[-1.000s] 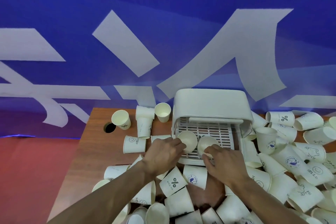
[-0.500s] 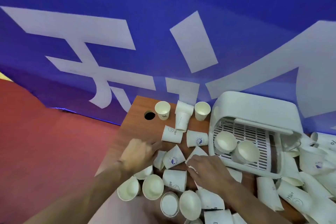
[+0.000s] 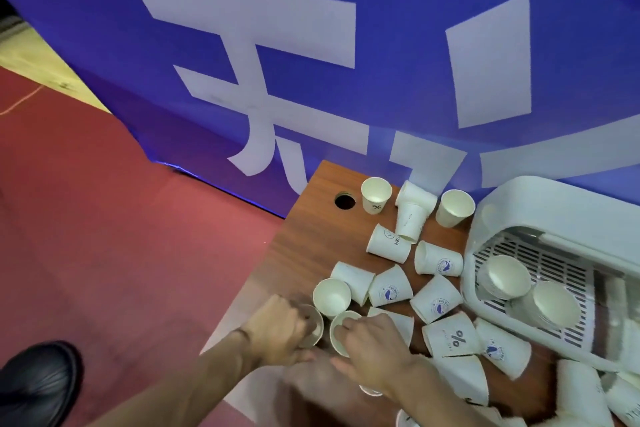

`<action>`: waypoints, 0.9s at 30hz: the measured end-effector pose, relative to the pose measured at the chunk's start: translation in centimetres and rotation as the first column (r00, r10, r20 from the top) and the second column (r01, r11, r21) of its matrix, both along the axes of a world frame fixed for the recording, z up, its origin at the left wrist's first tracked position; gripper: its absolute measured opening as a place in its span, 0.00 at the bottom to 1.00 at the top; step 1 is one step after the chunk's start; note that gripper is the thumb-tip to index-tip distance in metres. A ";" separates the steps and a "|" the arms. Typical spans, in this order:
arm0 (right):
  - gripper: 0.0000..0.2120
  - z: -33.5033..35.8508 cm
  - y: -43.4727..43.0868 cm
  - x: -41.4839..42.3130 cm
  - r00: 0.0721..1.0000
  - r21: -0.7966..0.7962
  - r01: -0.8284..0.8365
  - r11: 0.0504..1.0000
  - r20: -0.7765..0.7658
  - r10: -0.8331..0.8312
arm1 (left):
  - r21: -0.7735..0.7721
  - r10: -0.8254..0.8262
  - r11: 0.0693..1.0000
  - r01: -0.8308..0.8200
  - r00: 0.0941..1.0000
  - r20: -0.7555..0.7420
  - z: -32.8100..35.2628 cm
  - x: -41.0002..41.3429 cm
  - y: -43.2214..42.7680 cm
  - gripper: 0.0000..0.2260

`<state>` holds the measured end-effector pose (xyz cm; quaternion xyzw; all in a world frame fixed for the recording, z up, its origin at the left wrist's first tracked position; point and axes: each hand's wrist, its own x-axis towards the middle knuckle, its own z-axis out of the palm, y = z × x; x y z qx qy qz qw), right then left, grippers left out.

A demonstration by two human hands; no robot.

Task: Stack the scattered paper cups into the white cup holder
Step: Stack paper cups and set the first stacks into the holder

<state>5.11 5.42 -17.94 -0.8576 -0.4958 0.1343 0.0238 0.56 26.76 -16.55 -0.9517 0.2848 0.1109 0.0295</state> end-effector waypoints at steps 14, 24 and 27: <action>0.13 2.4 1.0 -1.4 0.977 -0.039 0.183 0.982 0.122 -0.177 | 0.112 -0.039 0.993 0.045 0.997 -0.061 1.5 -1.3 -0.7 0.11; 0.13 4.5 -2.0 -1.6 0.933 0.073 0.319 0.945 0.154 -0.326 | 0.005 -0.074 0.997 0.074 0.995 -0.069 4.7 -0.1 -1.5 0.10; 0.14 5.9 -2.9 -1.8 0.916 0.135 0.345 0.929 0.167 -0.365 | -0.034 -0.123 0.992 0.121 0.991 -0.057 6.1 0.5 -2.3 0.10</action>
